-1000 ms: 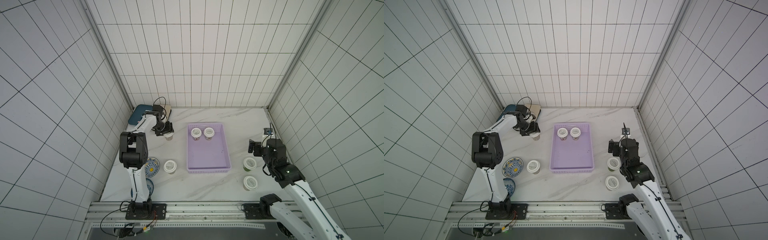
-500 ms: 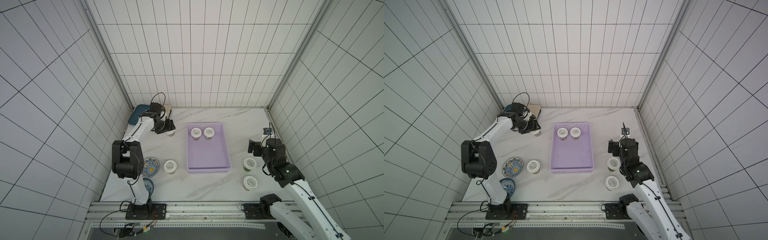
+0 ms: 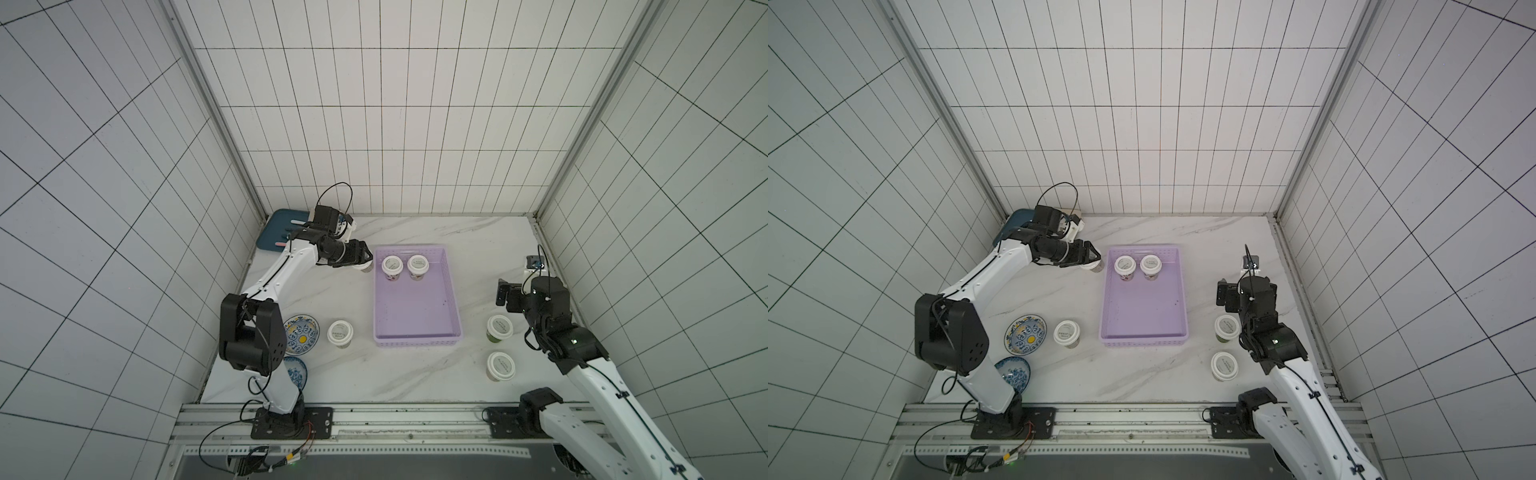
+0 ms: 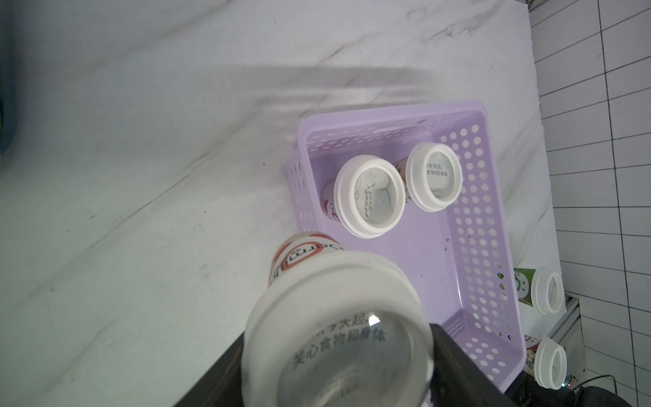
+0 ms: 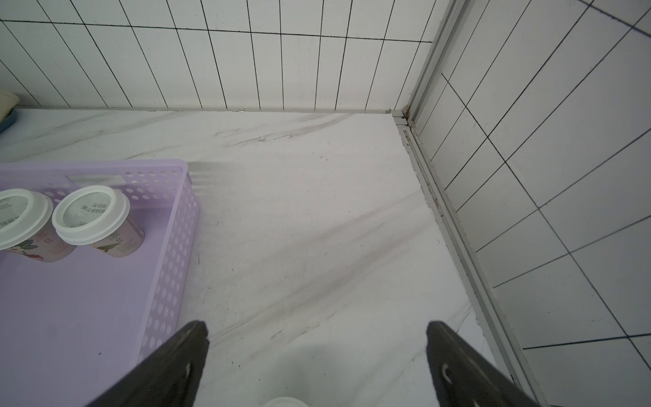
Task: Put the yogurt in the basket
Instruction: Place the yogurt in the basket.
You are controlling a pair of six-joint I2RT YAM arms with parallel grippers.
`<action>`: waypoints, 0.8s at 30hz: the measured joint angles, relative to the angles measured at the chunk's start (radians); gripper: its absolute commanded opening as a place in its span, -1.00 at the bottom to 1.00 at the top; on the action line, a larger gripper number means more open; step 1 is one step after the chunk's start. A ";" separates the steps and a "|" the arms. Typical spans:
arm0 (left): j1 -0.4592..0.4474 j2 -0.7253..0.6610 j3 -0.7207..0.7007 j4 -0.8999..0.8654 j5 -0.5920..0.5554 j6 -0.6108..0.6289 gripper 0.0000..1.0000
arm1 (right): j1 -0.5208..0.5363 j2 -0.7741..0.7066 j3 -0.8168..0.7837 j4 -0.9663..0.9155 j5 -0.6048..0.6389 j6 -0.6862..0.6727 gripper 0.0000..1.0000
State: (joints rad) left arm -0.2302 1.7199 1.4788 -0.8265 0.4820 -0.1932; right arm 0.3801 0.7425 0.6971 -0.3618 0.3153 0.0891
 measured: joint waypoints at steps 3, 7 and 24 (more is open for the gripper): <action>-0.028 -0.002 -0.003 0.000 0.018 0.014 0.46 | 0.000 0.000 0.000 0.000 0.004 0.000 0.98; -0.063 -0.021 -0.032 0.006 0.029 0.025 0.45 | 0.000 0.005 0.000 0.000 0.003 0.000 0.98; -0.249 0.003 -0.047 0.007 -0.031 0.062 0.46 | 0.000 0.010 0.000 0.000 0.005 0.000 0.98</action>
State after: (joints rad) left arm -0.4797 1.7233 1.4319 -0.8196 0.4515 -0.1314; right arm 0.3801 0.7521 0.6971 -0.3618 0.3199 0.0891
